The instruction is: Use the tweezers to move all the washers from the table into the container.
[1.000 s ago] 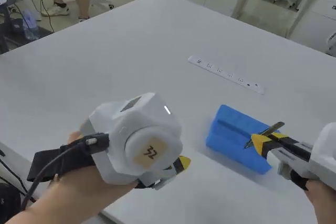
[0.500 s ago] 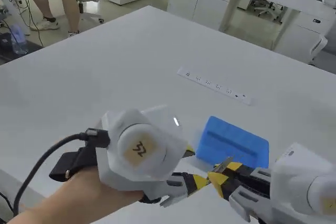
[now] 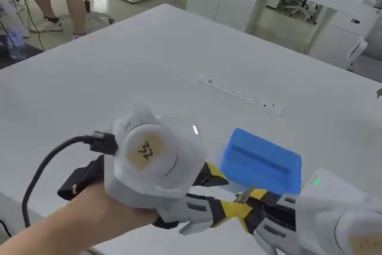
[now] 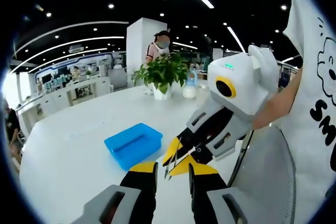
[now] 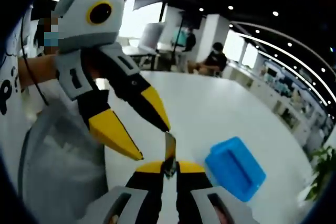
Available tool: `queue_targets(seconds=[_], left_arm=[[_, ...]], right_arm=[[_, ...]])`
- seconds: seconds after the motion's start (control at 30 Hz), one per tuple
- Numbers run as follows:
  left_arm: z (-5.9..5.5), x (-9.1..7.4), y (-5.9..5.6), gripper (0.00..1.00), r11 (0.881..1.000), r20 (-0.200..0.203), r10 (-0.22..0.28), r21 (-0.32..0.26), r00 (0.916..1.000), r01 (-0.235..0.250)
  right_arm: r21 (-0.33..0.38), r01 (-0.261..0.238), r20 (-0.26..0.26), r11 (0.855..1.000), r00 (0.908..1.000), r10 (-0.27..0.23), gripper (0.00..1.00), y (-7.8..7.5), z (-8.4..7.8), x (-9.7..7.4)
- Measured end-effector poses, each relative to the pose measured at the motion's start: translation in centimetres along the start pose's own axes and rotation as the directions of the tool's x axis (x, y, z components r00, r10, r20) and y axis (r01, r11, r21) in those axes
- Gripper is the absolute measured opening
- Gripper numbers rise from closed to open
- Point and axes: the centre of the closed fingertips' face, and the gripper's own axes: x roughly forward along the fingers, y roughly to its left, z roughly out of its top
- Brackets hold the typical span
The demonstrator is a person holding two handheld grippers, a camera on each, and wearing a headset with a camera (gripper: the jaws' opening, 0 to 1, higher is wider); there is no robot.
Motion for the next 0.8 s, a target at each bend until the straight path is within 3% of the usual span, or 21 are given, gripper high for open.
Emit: queue_targets(seconds=[0.13, 0.3, 0.43, 0.5, 0.7, 0.8], left_arm=[[0.5, 0.2, -0.7, 0.15, 0.999, 0.019, -0.035, -0.006, 0.9992, 0.035], [0.3, 0.9, -1.7, 0.08, 0.997, 0.007, -0.071, 0.008, 0.9975, 0.071], [0.0, 1.6, -2.2, 0.00, 0.996, -0.022, -0.075, 0.053, 0.9969, 0.076], [-0.6, 1.9, -1.8, 0.00, 0.995, -0.029, -0.064, 0.073, 0.9975, 0.066], [-1.9, 3.1, -2.4, 0.00, 0.982, -0.089, -0.108, 0.144, 0.9902, 0.120], [-2.7, 4.0, -3.0, 0.00, 0.973, -0.127, -0.134, 0.174, 0.9828, 0.155]], right_arm=[[-0.029, -0.014, -0.016, 0.999, 0.9998, 0.014, 0.05, 0.8, -0.3, 0.1], [-0.058, -0.029, -0.038, 0.998, 0.9989, 0.027, 0.05, 1.4, -0.8, 0.4], [-0.058, -0.026, -0.057, 0.998, 0.9981, 0.023, 0.05, 1.4, -1.6, 0.5], [-0.048, -0.023, -0.068, 0.999, 0.9975, 0.020, 0.05, 1.5, -2.1, 0.5], [-0.086, 0.004, -0.122, 0.996, 0.9924, -0.015, 0.05, 1.1, -4.0, 0.5], [-0.140, 0.013, -0.196, 0.990, 0.9798, -0.041, 0.06, 0.8, -5.7, 0.6]])
